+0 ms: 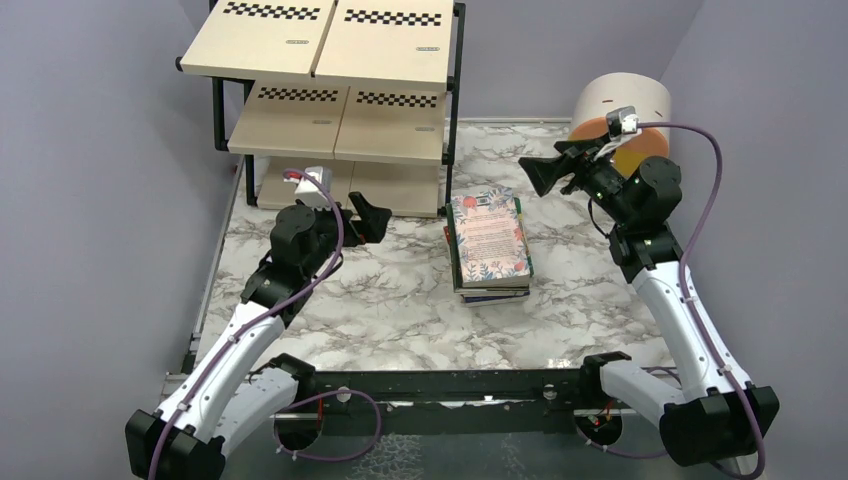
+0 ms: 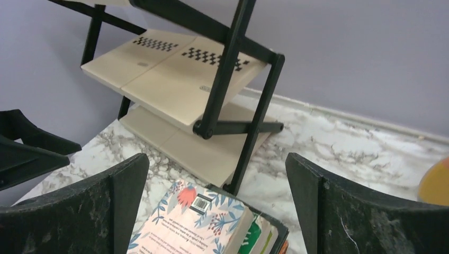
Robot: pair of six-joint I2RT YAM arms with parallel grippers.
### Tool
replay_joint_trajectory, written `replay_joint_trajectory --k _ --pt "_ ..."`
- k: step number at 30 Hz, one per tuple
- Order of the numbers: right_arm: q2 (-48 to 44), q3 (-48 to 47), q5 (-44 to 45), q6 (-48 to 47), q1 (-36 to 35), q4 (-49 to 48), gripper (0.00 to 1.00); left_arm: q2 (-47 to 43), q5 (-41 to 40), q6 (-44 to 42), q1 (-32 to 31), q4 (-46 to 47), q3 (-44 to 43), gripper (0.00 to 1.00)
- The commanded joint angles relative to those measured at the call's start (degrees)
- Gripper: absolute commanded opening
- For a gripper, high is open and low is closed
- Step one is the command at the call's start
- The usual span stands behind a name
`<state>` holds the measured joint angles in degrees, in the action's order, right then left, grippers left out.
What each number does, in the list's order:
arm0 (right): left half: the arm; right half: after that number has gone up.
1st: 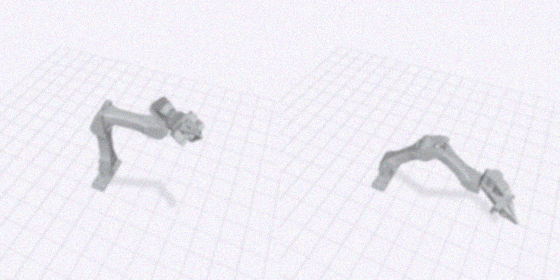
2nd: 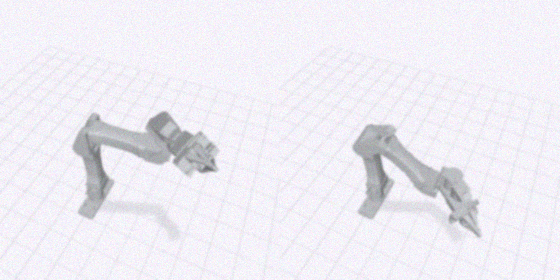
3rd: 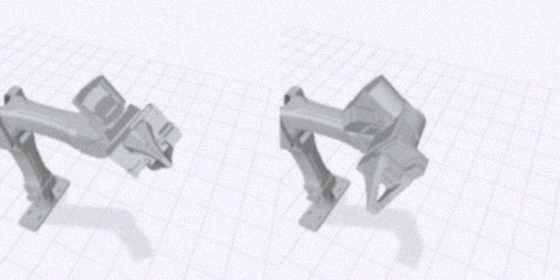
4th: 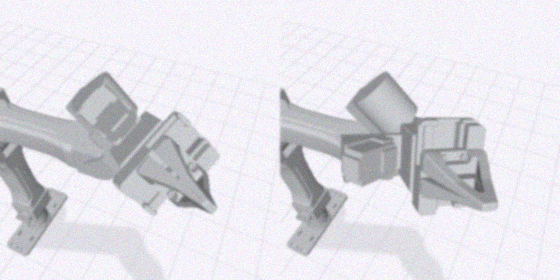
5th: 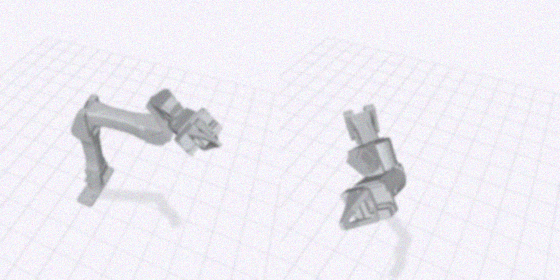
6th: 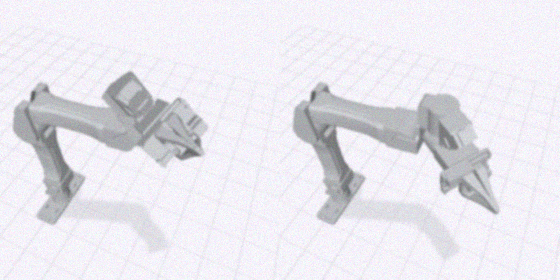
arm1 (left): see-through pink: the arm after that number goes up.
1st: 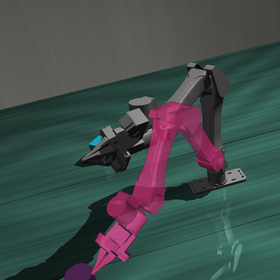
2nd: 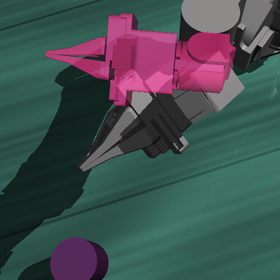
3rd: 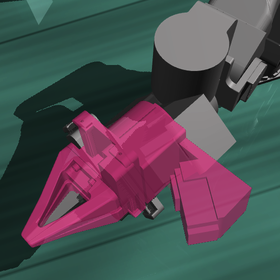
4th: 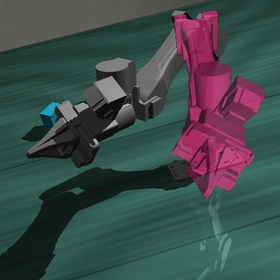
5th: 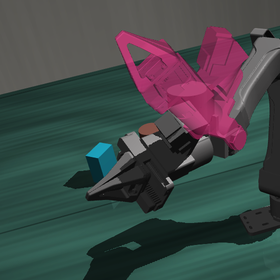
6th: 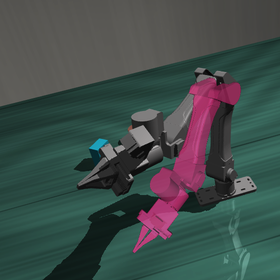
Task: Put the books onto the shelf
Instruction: Pick up the book from the center of the board.
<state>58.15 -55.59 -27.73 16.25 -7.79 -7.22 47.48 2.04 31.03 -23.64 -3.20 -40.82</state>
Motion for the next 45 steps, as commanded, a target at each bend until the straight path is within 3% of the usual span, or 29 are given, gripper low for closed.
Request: replay_joint_trajectory --k 1,8,15,21,28,35,45 --pt "0.3 -1.9 -1.1 2.3 0.1 7.3 1.00 0.1 0.0 -1.7 0.0 3.4 -0.6 0.99" --pt "0.3 -2.6 0.5 5.0 0.2 15.0 1.00 -1.3 2.8 -1.2 0.1 5.7 0.5 0.99" --pt "-2.9 -1.3 1.1 4.6 0.1 20.4 0.96 1.1 10.0 3.7 0.0 8.9 -0.1 0.87" --pt "-2.7 -3.6 -1.6 3.9 0.2 29.6 0.95 4.7 17.5 10.4 -0.6 10.1 0.0 0.86" --pt "-4.0 -1.3 -6.9 6.0 0.1 33.0 0.91 6.0 18.7 13.7 -3.3 11.9 1.8 0.86" --pt "-5.7 5.6 -12.0 9.8 0.1 29.3 0.89 11.3 17.7 14.8 -8.6 15.9 2.2 0.86" --pt "-1.5 6.1 -14.0 9.7 -0.2 25.9 0.89 20.2 17.3 14.8 -12.8 19.8 -0.3 0.87"
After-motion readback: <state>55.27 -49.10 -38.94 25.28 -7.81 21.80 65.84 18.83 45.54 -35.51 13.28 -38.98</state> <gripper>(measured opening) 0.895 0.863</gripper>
